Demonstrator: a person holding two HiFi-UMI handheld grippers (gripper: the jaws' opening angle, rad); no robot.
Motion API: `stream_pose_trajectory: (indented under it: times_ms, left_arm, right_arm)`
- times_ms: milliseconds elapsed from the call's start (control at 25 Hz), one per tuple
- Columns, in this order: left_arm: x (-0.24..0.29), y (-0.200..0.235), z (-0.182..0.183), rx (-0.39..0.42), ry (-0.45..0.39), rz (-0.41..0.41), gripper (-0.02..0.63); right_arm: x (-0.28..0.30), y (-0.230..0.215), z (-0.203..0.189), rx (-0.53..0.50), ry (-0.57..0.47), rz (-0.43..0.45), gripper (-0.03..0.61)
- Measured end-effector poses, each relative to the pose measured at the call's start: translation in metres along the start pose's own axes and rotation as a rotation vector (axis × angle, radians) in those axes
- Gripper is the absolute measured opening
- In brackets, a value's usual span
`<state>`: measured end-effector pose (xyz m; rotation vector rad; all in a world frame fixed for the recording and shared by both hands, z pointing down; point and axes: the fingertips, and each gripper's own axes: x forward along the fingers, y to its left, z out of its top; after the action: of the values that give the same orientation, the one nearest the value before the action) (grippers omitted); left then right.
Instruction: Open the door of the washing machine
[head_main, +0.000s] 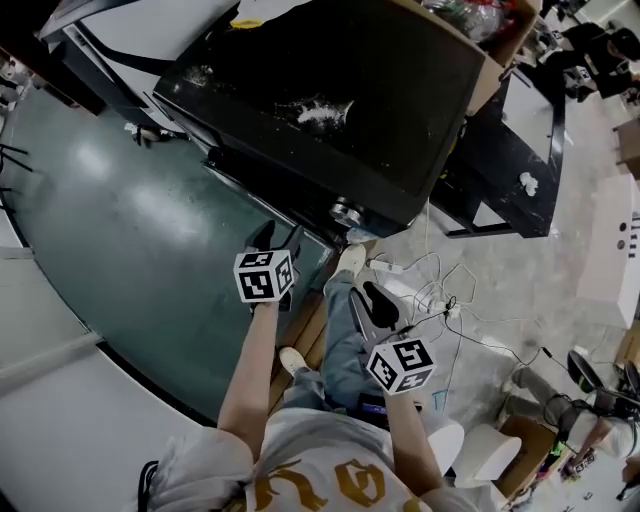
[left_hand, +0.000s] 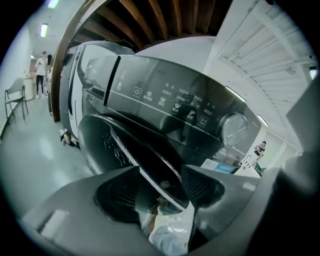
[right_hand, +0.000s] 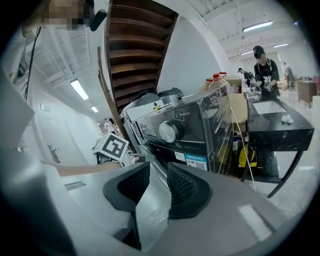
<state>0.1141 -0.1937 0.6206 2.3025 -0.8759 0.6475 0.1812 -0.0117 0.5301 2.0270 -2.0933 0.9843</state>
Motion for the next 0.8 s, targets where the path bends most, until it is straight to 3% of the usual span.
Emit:
stream_pose_trajectory:
  times_ms: [320, 800]
  left_arm:
    - [0.034, 0.02, 0.018, -0.132, -0.065, 0.112, 0.308]
    - [0.033, 0.021, 0.015, -0.127, -0.073, 0.147, 0.313]
  right_arm:
    - [0.006, -0.023, -0.013, 0.03, 0.041, -0.022, 0.117]
    - [0.004, -0.016, -0.007, 0.012, 0.024, -0.024, 0.1]
